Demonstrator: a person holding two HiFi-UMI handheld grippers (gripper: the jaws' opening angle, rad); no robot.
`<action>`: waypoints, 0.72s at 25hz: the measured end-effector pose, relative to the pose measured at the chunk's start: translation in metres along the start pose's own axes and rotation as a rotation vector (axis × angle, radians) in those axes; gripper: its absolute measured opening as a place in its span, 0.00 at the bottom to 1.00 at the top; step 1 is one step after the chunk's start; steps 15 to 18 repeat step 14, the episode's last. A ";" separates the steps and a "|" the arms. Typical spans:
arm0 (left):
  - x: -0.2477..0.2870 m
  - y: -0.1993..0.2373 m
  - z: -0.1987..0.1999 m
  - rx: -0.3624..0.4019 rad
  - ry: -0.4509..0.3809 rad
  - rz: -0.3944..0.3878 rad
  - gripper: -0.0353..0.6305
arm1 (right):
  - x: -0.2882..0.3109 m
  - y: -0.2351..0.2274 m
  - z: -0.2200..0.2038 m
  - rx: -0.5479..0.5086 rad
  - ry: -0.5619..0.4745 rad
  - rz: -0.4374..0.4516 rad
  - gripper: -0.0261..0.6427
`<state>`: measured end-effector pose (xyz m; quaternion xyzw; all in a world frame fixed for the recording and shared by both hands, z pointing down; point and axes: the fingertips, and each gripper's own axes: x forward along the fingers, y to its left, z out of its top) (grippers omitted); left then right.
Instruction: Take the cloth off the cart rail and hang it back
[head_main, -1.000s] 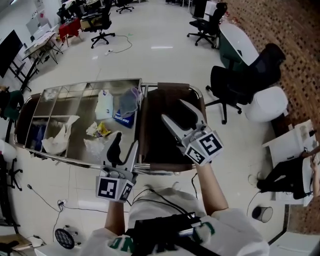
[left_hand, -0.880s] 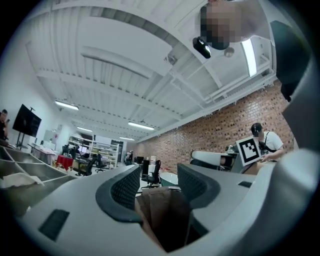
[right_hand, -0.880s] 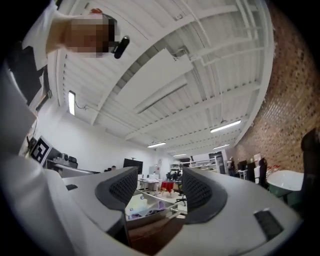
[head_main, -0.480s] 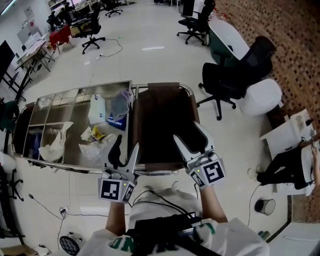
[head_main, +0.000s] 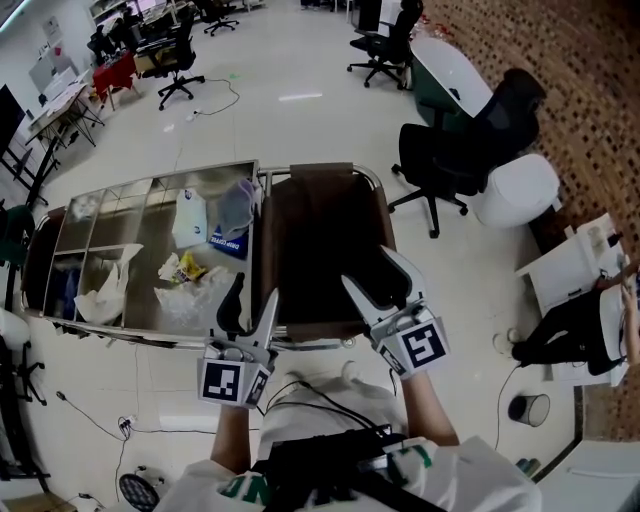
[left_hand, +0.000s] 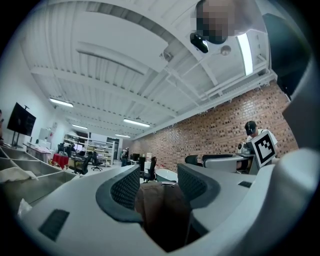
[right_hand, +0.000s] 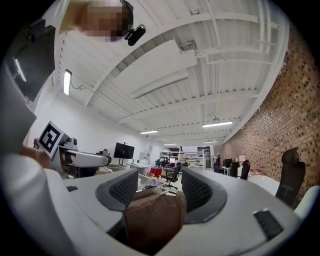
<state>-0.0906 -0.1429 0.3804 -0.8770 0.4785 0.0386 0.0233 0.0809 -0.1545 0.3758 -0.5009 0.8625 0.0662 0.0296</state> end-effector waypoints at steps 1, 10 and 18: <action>-0.001 0.001 0.000 0.000 -0.002 0.003 0.41 | 0.000 0.002 0.001 0.006 0.001 0.006 0.48; -0.004 -0.005 0.003 -0.025 0.020 0.004 0.41 | 0.010 0.044 -0.003 0.044 0.018 0.110 0.48; -0.008 -0.001 -0.008 0.006 0.040 0.008 0.41 | 0.014 0.050 -0.010 0.011 0.020 0.130 0.48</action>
